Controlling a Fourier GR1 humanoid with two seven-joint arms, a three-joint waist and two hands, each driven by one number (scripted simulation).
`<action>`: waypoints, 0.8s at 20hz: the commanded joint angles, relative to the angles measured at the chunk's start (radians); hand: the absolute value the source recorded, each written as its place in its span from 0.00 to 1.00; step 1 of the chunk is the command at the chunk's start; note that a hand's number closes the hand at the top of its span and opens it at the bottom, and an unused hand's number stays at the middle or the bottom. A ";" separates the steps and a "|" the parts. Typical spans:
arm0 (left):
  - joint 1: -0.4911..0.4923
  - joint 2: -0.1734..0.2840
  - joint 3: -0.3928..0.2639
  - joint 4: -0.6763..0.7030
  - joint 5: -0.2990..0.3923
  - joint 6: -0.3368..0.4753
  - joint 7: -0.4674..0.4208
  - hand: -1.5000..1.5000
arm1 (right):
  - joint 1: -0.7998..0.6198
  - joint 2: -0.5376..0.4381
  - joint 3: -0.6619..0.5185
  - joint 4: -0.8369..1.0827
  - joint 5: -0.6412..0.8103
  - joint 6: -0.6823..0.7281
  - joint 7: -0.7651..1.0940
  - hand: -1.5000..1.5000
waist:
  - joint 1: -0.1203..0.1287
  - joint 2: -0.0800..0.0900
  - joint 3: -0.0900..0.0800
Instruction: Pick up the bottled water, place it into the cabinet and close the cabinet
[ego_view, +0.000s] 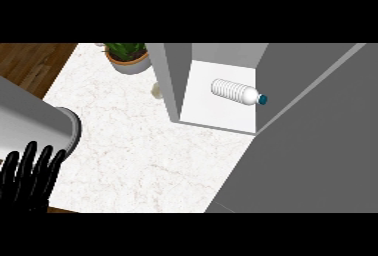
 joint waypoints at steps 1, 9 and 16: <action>-0.012 0.014 0.011 -0.008 0.009 -0.013 0.012 0.00 | -0.017 0.133 0.092 0.178 -0.113 -0.090 0.071 1.00 | 0.027 0.015 0.001; 0.019 0.014 0.025 0.011 0.014 -0.020 -0.002 0.00 | -0.014 0.144 -0.132 0.147 -0.143 -0.236 -0.012 1.00 | -0.038 -0.003 0.006; 0.025 -0.002 0.035 0.018 0.021 -0.026 -0.022 0.00 | -0.007 0.146 -0.225 0.205 -0.146 -0.344 -0.069 1.00 | -0.049 -0.001 0.006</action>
